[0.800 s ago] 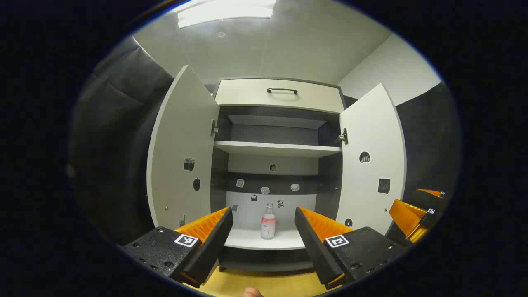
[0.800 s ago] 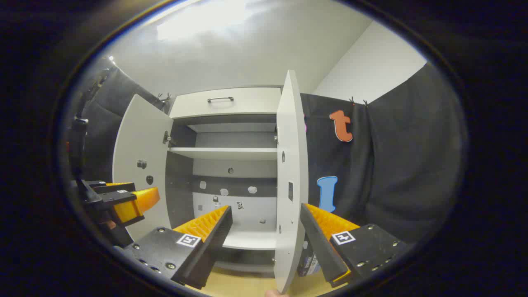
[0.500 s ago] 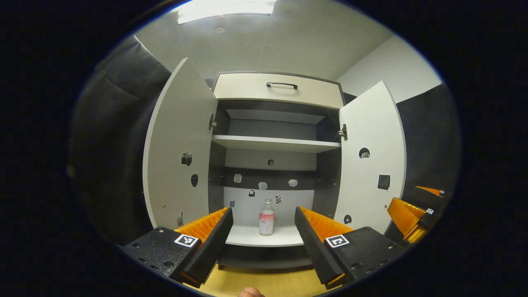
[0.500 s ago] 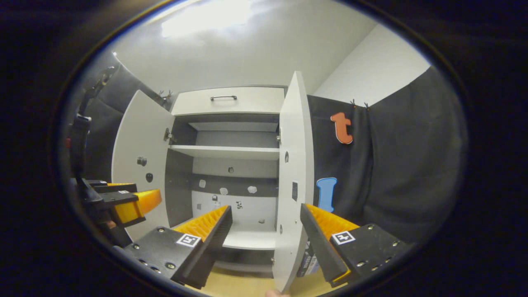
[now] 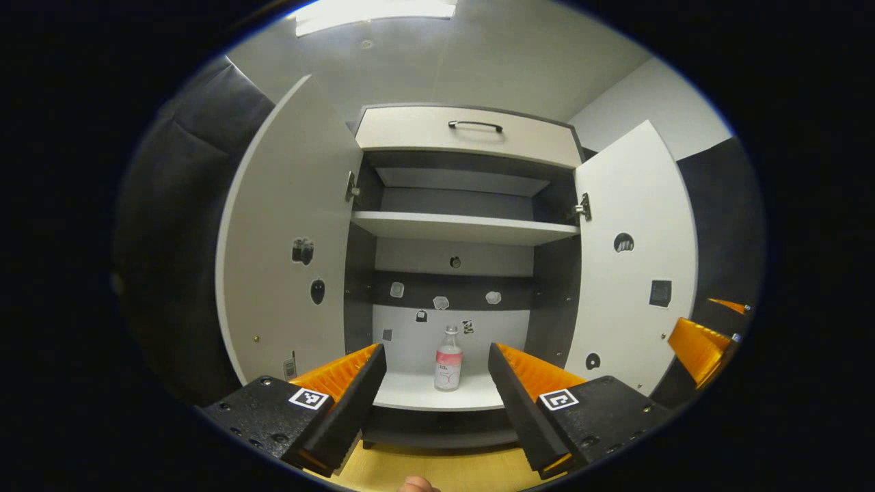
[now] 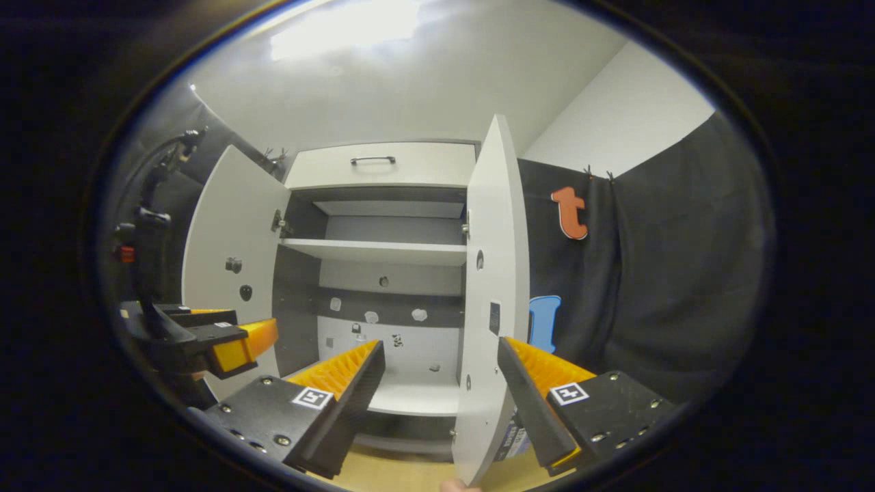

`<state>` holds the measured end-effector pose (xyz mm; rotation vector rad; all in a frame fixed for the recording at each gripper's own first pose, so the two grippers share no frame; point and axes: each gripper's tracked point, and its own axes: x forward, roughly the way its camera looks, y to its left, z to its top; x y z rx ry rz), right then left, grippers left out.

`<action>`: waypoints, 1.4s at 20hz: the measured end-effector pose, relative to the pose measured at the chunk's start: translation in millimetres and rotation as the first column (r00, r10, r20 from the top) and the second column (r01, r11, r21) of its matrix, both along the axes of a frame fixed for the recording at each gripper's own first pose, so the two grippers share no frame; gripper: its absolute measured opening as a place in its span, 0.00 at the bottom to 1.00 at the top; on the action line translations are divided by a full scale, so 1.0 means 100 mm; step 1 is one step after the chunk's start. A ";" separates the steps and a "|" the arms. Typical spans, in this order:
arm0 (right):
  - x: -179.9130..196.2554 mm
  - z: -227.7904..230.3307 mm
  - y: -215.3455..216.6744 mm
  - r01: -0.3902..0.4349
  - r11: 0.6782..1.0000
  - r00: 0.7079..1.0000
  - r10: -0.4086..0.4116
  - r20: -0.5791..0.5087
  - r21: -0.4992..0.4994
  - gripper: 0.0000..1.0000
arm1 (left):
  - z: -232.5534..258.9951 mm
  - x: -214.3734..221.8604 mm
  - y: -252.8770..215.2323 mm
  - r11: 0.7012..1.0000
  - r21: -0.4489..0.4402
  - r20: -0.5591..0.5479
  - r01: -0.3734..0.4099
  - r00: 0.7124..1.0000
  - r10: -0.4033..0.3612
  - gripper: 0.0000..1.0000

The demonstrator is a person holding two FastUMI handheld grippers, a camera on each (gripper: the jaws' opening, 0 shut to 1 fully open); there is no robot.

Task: Grasp the bottle in the cabinet with the left hand and place it on the coaster, then close the right door with the right hand and the left door with the left hand.

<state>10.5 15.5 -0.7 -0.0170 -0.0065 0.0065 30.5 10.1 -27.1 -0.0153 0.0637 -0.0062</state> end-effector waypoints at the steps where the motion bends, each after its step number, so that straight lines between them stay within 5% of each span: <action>1: 0.01 -0.01 -0.01 0.004 1.000 1.000 -0.004 0.000 -0.003 0.99 | -0.07 0.10 0.00 1.000 0.008 -0.011 0.005 1.000 -0.005 0.96; 9: 0.00 0.02 -0.27 0.102 0.995 0.995 -0.102 0.007 -0.015 0.96 | -1.02 1.32 -0.15 0.996 -0.013 -0.139 0.087 0.986 -0.088 0.96; 15: -0.09 0.08 -0.62 0.221 0.975 0.975 -0.221 0.016 -0.037 0.99 | -1.76 2.11 -0.18 0.996 0.028 -0.241 0.079 0.968 -0.070 0.97; 28: -0.13 0.05 -1.06 0.351 0.932 0.936 -0.350 0.023 -0.092 0.99 | -2.23 2.88 -0.17 0.998 0.034 -0.266 0.044 0.963 -0.033 0.96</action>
